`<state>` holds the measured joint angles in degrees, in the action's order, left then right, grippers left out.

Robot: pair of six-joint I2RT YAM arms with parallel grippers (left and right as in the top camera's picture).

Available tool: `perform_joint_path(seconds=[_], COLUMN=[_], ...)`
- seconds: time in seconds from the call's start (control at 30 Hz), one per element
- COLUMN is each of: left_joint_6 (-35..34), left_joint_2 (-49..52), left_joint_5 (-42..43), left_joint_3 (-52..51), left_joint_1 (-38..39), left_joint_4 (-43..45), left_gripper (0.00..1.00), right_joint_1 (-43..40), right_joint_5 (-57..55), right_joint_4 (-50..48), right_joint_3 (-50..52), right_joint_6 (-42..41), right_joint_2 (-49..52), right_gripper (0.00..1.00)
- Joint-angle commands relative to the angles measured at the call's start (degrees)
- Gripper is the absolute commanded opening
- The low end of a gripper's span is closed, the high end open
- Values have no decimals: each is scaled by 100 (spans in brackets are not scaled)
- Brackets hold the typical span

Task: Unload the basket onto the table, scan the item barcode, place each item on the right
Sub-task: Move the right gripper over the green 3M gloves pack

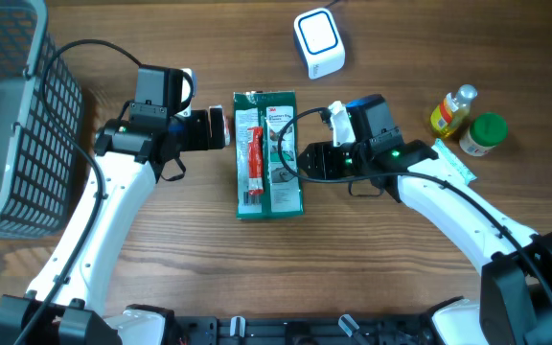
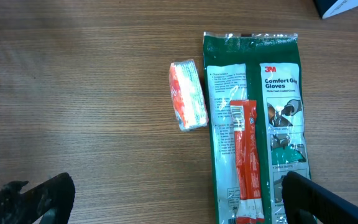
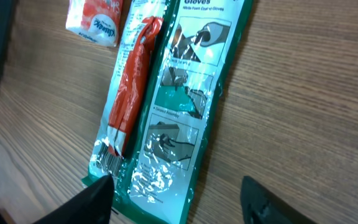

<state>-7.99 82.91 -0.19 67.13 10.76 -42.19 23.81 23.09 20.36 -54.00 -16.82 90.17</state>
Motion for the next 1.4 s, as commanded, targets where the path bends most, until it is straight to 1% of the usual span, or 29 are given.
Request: perform_joint_path(seconds=[0.0, 0.07, 0.3, 0.37, 0.43, 0.5, 0.53, 0.6, 0.67, 1.3, 1.33, 1.37], left_joint_6=[24, 24, 24, 24, 24, 24, 24, 24, 24, 24, 24, 24], left_joint_2=[-31, -31, -31, -31, -31, -31, -31, -31, -31, -31, -31, -31], left_joint_5=[-55, -55, -55, -55, -55, -55, -55, -55, -55, -55, -55, -55], left_joint_3=[55, 55, 55, 55, 55, 55, 55, 55, 55, 55, 55, 55], left_joint_1=[-11, -11, -11, -11, -11, -11, -11, -11, -11, -11, -11, -11], left_joint_4=[15, 15, 13, 15, 15, 15, 15, 15, 15, 15, 15, 15], left_gripper=[100, 100, 100, 100, 100, 100, 100, 100, 100, 100, 100, 100], right_joint_1=[13, 13, 13, 13, 13, 13, 13, 13, 13, 13, 15, 31], right_joint_5=[-282, -404, -407, -409, -402, -433, -568, -940, -1134, -1005, -925, -907], right_joint_4=[-33, -37, -44, -44, -26, -39, -63, -81, -83, -389, -385, -376], right_joint_3=[31, 35, 35, 35, 35, 35, 35, 35, 35, 35, 37, 44], right_joint_6=[-315, -334, -448, -728, -920, -907, -905, -905, -909, -933, -922, -925], right_joint_2=[37, 37, 37, 37, 37, 37, 37, 37, 37, 37, 39, 42], right_gripper=[76, 81, 85, 88, 89, 90, 93, 94, 94, 95, 94, 90])
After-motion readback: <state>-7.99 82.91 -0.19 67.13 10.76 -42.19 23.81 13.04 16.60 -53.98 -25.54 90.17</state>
